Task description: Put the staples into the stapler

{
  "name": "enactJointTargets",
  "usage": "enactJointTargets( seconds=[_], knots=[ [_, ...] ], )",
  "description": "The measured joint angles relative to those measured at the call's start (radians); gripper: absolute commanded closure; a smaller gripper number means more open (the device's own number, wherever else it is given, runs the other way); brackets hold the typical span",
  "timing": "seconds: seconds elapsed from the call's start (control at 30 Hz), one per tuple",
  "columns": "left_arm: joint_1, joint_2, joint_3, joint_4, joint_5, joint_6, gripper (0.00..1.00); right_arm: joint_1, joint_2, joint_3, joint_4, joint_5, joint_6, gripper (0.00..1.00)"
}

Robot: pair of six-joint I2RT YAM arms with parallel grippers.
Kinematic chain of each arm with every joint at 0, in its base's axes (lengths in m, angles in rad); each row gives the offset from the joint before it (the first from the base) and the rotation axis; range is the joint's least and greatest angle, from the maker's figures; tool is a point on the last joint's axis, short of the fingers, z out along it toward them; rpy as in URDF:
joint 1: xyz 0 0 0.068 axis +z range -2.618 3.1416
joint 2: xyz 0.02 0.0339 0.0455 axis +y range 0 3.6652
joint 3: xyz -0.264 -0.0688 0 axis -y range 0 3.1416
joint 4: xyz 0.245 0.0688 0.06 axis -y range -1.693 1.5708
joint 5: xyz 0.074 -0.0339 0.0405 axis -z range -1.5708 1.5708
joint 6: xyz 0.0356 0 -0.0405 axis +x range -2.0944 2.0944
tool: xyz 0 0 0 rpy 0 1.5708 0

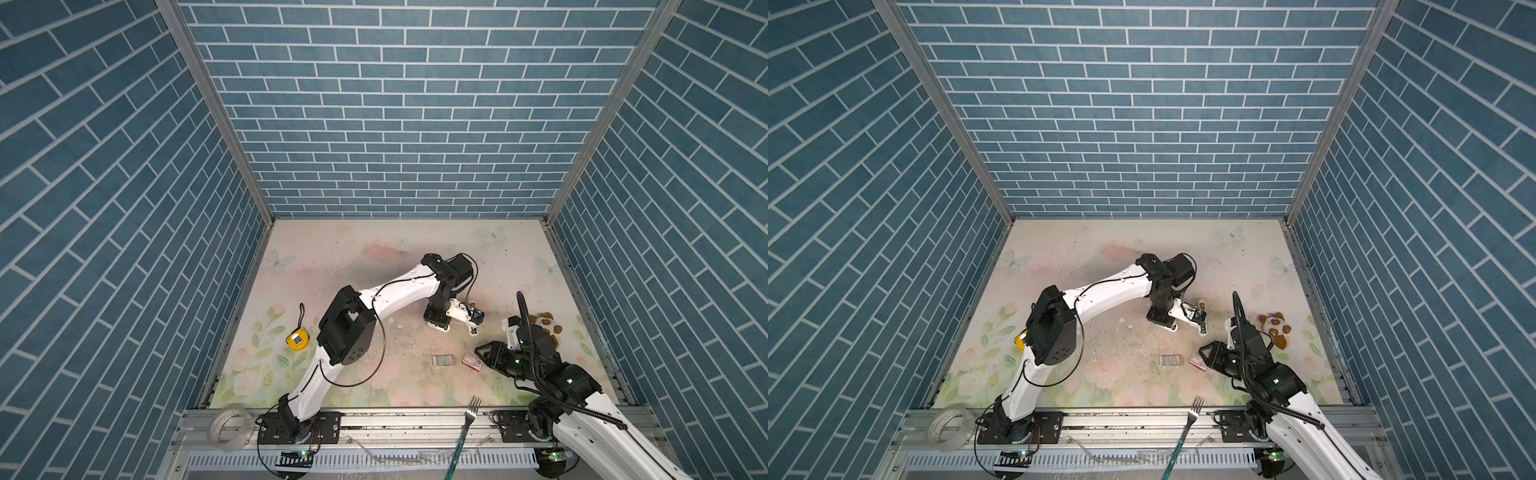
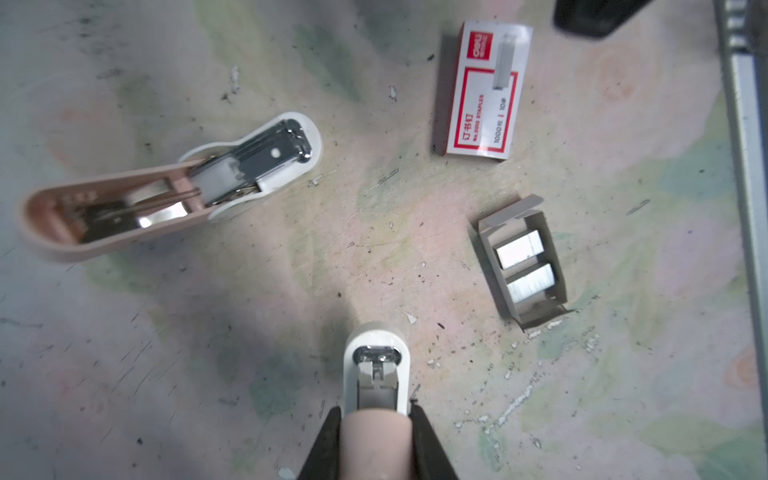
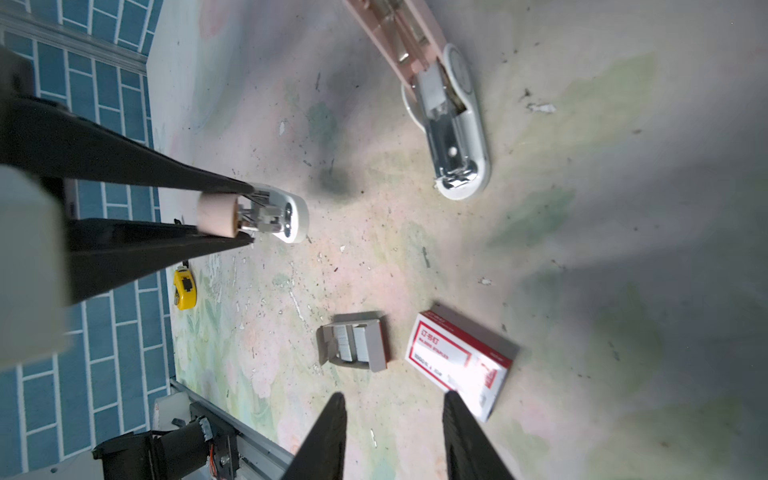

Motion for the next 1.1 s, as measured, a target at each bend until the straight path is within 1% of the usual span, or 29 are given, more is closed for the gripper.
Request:
enactJointTargets(
  seconds=[0.07,0.27,0.43,0.57,0.77,0.93,1.1],
  knots=[
    [0.015,-0.071,-0.029,0.003,0.016,-0.045,1.0,0.0,0.051,0.027,0.045,-0.033,-0.009,0.6],
    [0.047,-0.312,-0.185,0.019,0.033,-0.154,1.0,0.0,0.244,0.131,0.218,-0.167,-0.052,0.61],
    [0.047,-0.412,-0.317,0.045,0.032,-0.215,1.0,0.0,0.38,0.213,0.323,-0.268,-0.073,0.61],
    [0.051,-0.451,-0.385,0.073,0.032,-0.258,1.0,0.0,0.465,0.273,0.385,-0.352,-0.081,0.62],
    [0.052,-0.477,-0.418,0.111,0.04,-0.31,1.0,0.0,0.511,0.299,0.434,-0.445,-0.087,0.62],
    [0.054,-0.477,-0.418,0.134,0.06,-0.346,1.0,0.0,0.549,0.299,0.447,-0.494,-0.087,0.62],
    [0.059,-0.477,-0.398,0.134,0.087,-0.368,1.0,0.0,0.571,0.304,0.446,-0.512,-0.087,0.62]
  ],
)
